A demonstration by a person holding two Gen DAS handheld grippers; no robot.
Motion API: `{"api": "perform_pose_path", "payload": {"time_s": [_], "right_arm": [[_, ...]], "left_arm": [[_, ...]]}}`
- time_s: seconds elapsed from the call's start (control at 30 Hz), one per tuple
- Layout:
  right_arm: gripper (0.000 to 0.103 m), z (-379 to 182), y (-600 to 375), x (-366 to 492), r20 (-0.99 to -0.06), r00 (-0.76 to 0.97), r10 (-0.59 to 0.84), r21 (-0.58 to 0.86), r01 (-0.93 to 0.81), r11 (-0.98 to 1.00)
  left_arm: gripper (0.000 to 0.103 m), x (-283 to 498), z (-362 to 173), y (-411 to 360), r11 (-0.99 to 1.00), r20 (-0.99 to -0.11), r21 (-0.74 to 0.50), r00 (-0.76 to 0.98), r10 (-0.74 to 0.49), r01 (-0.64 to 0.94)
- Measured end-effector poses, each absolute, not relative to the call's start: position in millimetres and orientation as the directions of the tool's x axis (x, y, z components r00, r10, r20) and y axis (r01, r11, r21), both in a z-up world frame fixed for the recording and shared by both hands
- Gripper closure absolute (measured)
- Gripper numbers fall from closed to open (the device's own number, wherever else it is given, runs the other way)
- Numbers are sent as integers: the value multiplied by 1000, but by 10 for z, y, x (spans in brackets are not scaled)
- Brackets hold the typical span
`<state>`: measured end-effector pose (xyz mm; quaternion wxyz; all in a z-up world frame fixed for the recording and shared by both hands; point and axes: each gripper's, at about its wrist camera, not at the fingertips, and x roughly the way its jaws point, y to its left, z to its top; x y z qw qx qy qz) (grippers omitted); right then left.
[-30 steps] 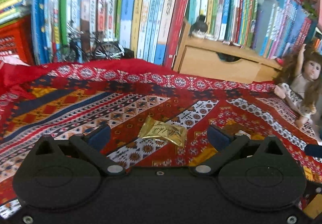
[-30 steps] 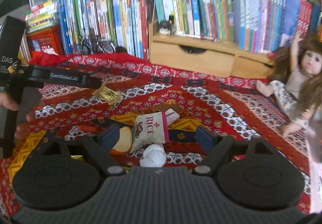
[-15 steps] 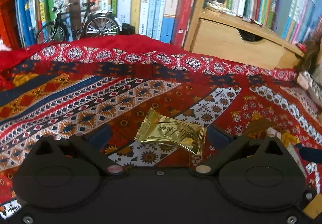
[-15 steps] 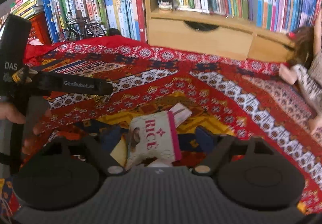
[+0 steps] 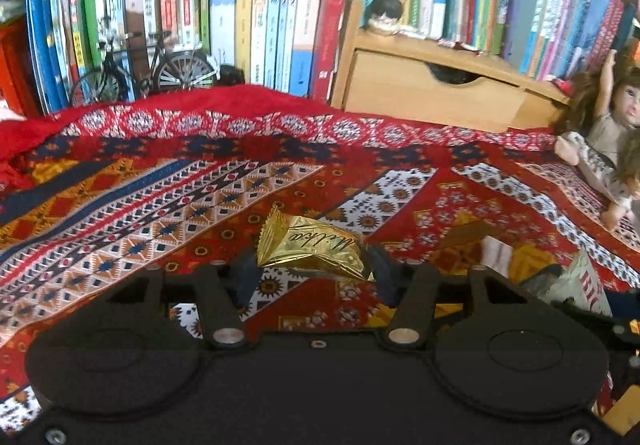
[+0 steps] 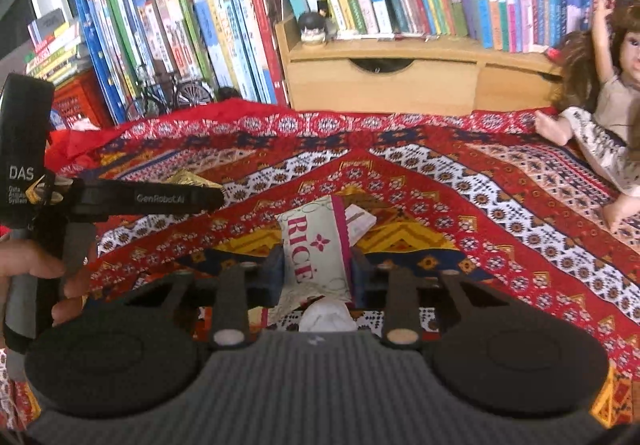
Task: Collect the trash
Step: 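Grasp the gold foil wrapper with the left gripper while the right grasps the white RICE packet, then lift both held items and carry them toward the black bag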
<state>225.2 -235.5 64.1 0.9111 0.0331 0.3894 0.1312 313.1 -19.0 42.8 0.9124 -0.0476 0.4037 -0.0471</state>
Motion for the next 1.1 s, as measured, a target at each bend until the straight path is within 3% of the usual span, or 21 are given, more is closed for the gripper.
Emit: {"api": "perform_pose_path", "payload": {"time_s": [0.53, 1.1], "right_arm": [[66, 1294, -2384, 1399, -626, 723, 290, 159, -246, 956], [66, 1299, -2260, 75, -602, 724, 337, 207, -266, 942]], "left_arm": [[49, 2017, 1243, -137, 982, -650, -144, 736, -189, 125], [49, 76, 1360, 88, 953, -582, -141, 757, -298, 266]]}}
